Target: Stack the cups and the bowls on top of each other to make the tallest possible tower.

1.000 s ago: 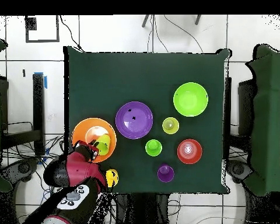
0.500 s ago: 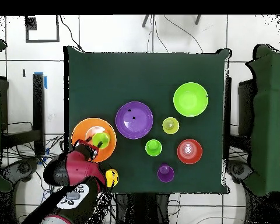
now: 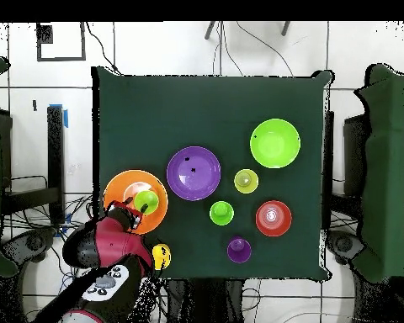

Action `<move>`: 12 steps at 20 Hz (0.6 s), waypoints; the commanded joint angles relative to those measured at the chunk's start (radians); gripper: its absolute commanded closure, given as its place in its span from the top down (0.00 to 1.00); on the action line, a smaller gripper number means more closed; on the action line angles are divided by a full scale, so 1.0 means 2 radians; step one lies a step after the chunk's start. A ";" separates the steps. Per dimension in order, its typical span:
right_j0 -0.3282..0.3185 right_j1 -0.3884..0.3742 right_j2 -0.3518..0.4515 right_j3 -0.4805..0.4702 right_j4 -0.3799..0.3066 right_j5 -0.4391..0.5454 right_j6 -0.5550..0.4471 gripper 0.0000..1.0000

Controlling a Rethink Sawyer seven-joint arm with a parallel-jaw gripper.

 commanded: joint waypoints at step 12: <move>-0.006 -0.032 0.032 -0.014 0.012 0.060 0.073 1.00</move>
